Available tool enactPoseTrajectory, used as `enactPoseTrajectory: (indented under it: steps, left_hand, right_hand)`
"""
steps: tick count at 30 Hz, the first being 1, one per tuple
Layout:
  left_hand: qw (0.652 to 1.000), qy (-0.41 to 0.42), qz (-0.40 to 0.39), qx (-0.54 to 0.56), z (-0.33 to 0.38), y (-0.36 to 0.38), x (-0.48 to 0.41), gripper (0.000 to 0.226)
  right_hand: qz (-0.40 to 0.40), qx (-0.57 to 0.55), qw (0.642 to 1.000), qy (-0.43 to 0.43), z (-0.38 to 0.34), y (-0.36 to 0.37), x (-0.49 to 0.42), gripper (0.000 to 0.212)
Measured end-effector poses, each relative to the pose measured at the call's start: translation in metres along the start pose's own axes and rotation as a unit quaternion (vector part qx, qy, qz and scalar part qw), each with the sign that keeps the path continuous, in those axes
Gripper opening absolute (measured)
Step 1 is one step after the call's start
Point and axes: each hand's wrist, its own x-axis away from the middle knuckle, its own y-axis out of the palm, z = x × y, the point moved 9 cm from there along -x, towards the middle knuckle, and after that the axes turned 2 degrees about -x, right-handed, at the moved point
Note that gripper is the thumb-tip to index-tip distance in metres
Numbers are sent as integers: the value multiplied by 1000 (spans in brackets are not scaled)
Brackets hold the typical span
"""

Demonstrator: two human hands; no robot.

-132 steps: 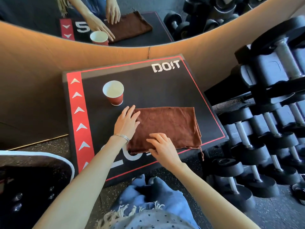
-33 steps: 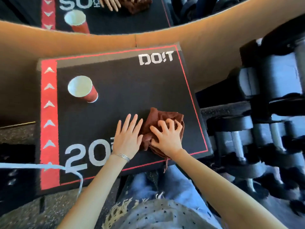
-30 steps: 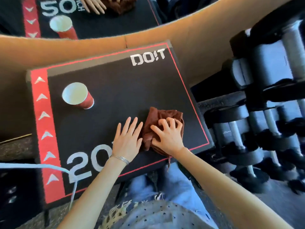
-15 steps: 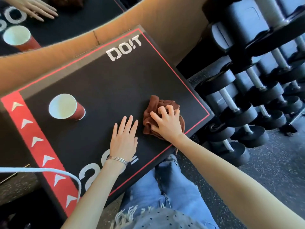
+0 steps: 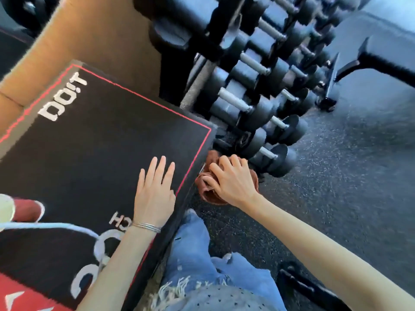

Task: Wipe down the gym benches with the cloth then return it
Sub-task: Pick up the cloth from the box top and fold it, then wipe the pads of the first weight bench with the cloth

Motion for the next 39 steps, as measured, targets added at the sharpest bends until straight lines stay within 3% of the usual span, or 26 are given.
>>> enactPoseTrajectory:
  steps: [4,9,15,22,30,35,39]
  left_hand:
    - [989,140,-26,-28,106,0,-17,73]
    - [950,301,-64,-46,253,26,8,71]
    - [881,449,-108,-106,394,79,94,73]
    - [778,596,-136,-144,511,122,197,74]
    - [681,688,-167,-189,594,171,241,73]
    - [638,710,-199,-220,650,222,242,72]
    - [628,710,-221,-231,691,267,242,73]
  right_hand:
    - [-28,-7,992,122,75,4,87,33]
    - [-50,-13,958,283,148,16,225,43]
    - [-43,-4,894,446,185,21,410,40]
    - [-29,16,804,593,186,24,580,40]
    - [-57,2,705,707,197,64,676,39]
    - [-95,-31,661,743,236,113,714,35]
    - [-85,-36,637,765,277,145,742,30]
